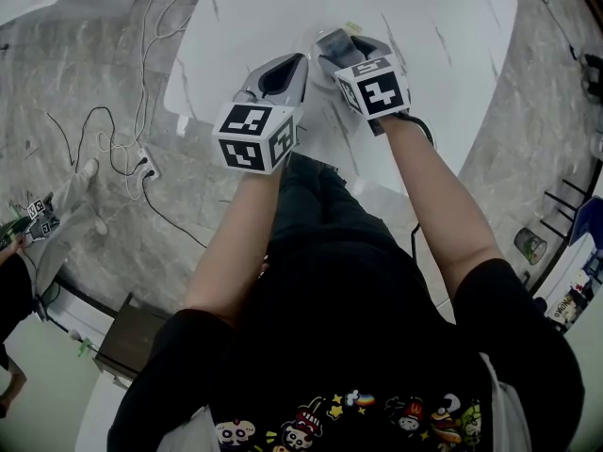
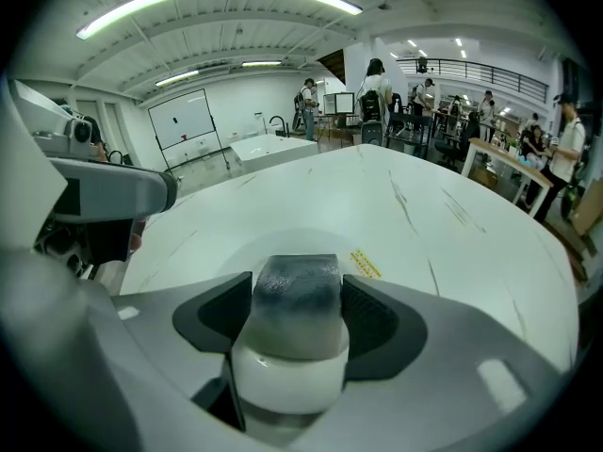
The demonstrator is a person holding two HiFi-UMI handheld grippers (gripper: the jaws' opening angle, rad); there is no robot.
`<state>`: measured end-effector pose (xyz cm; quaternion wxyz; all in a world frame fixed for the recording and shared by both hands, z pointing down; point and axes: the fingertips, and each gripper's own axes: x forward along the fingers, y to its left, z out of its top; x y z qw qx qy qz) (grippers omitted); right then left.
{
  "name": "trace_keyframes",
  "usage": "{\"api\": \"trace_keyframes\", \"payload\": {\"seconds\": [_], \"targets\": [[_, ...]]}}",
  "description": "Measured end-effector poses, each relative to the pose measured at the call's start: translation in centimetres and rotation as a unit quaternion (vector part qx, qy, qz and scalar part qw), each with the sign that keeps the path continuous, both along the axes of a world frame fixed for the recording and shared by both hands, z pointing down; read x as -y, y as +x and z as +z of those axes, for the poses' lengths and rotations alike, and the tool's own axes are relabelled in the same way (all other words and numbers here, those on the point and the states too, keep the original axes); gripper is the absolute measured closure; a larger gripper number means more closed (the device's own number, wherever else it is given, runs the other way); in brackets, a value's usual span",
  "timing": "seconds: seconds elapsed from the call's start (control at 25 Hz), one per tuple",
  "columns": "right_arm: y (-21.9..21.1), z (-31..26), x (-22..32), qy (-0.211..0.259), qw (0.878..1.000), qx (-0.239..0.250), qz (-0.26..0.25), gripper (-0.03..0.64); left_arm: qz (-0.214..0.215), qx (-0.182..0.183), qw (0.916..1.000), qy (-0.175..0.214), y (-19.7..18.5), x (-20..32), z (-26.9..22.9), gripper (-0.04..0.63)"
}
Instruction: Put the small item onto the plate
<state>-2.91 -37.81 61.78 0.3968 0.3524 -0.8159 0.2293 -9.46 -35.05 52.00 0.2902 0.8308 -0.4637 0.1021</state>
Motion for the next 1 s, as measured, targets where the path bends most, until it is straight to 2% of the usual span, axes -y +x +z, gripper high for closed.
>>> {"api": "trace_keyframes", "payload": {"seconds": [0.4,0.68,0.8,1.0], "targets": [[-0.3,0.0,-0.4,0.000,1.000,-0.007,-0.013,0.285,-0.004,0.012,0.9999,-0.005,-0.1,-0.2,0.3,0.595],[0.3,-1.3,-0.2,0.012,1.000,0.011,0.005,0.267,-0.006,0.012,0.9999,0.000,-0.4,-0.2,-0.1,0.595],[0.8,-4.1,-0.4,0.043,0.998,0.035,0.020,0.309,-0.005,0.015,0.9999,0.005,-0.4,-0.3,-0.8,0.595],[2.6,-11.2,-1.4,0.114,0.988,0.093,0.057,0.449,0.005,0.026,0.9990,0.036,0.3,-0.5,-4.3,0.595]]}}
